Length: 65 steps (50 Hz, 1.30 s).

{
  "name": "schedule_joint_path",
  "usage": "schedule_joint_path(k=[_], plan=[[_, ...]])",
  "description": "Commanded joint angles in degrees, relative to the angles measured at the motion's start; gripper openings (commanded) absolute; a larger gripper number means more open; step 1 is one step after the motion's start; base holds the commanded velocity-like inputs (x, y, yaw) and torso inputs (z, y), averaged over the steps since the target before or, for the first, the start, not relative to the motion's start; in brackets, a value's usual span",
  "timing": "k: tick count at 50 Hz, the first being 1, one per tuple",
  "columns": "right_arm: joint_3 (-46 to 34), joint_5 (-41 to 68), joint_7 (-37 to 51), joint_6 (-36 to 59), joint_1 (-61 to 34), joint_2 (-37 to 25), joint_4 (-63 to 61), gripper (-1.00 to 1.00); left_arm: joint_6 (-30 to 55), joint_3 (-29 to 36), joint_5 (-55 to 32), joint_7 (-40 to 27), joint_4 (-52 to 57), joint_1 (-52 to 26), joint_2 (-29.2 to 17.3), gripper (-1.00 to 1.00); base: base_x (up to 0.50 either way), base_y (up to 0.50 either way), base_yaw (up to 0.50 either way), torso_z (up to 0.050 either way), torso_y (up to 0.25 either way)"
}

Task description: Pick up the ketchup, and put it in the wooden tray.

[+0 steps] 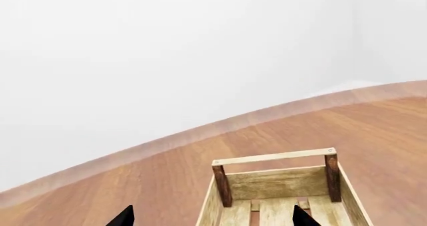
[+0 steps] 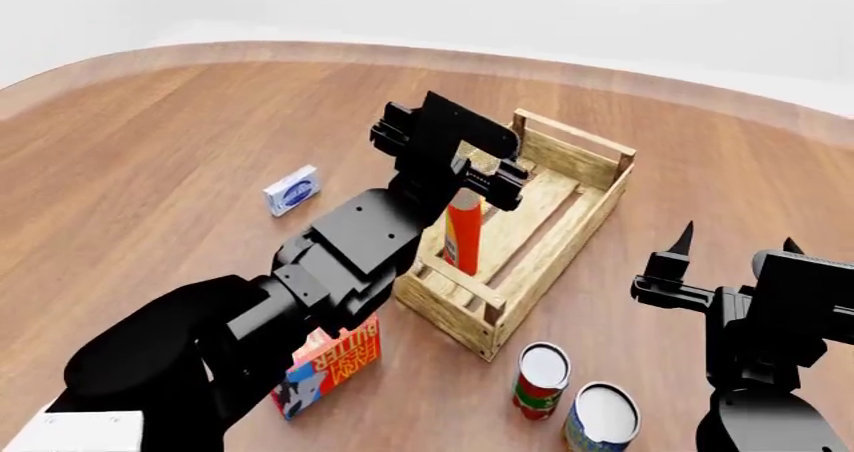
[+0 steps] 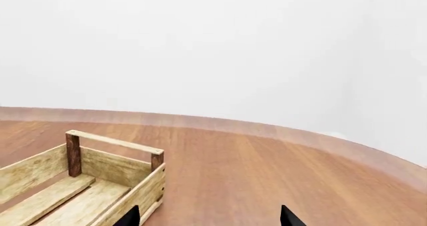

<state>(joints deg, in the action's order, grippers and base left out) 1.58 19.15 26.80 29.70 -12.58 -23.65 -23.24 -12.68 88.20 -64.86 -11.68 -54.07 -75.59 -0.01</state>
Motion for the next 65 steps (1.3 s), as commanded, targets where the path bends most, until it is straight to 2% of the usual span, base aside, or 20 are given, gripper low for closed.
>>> schedule_joint_path(k=[1, 19, 31, 39, 42, 47, 50, 54, 57, 61, 65], plan=[[-0.2, -0.1, 0.0, -0.3, 0.0, -0.2, 0.1, 1.0, 0.2, 0.0, -1.6, -0.1, 0.3, -1.1, 0.0, 1.0, 0.0, 0.0, 0.0, -0.038, 0.139], [-0.4, -0.1, -0.1, -0.8, 0.1, -0.4, 0.2, 1.0, -1.6, 0.2, -7.1, 1.2, 0.1, -4.0, 0.0, 1.0, 0.0, 0.0, 0.0, -0.038, 0.167], [-0.4, 0.2, -0.4, -1.4, 0.1, -0.4, 0.3, 1.0, -5.6, -1.0, -10.1, 3.5, -4.4, -4.2, -0.1, 1.0, 0.0, 0.0, 0.0, -0.038, 0.179], [-0.7, 0.3, -1.1, -2.5, 0.2, -0.6, 0.6, 1.0, -8.7, -0.4, -7.1, -12.9, 22.4, -2.5, -17.5, 1.0, 0.0, 0.0, 0.0, -0.025, 0.08], [-0.9, 0.0, -1.4, -3.1, 0.3, -0.8, 0.7, 1.0, -9.6, -0.6, -6.7, -17.0, 30.4, -1.5, -23.3, 1.0, 0.0, 0.0, 0.0, 0.0, 0.0], [5.3, 5.3, -1.8, 1.6, 7.9, -4.8, -9.9, 1.0, -11.3, -0.5, -5.1, -22.6, 39.4, 0.2, -30.9, 1.0, 0.0, 0.0, 0.0, 0.0, 0.0], [5.9, 5.4, -2.6, 1.6, 12.6, -6.4, -14.0, 1.0, -12.6, -0.3, -2.9, -26.8, 45.0, 1.5, -36.0, 1.0, 0.0, 0.0, 0.0, 0.0, 0.0], [7.0, 6.5, -2.6, 3.4, 12.7, -7.8, -15.9, 1.0, -13.8, 0.1, -1.2, -30.1, 50.2, 3.0, -40.8, 1.0, 0.0, 0.0, 0.0, 0.0, 0.0], [11.1, 9.8, -0.9, 6.8, 12.6, -8.5, -19.3, 1.0, -15.1, 0.3, -0.2, -32.9, 53.7, 5.0, -44.3, 1.0, 0.0, 0.0, 0.0, 0.0, 0.0], [3.6, 5.9, 1.2, 7.7, 5.8, -6.8, -15.7, 1.0, -16.6, 0.4, 0.9, -35.4, 55.9, 7.3, -47.1, 1.0, 0.0, 0.0, 0.0, 0.0, 0.0], [2.0, 3.8, 1.2, 3.6, 6.2, -5.2, -14.3, 1.0, -17.8, 0.7, 2.5, -38.0, 58.1, 9.2, -49.7, 1.0, 0.0, 0.0, 0.0, 0.0, 0.0]])
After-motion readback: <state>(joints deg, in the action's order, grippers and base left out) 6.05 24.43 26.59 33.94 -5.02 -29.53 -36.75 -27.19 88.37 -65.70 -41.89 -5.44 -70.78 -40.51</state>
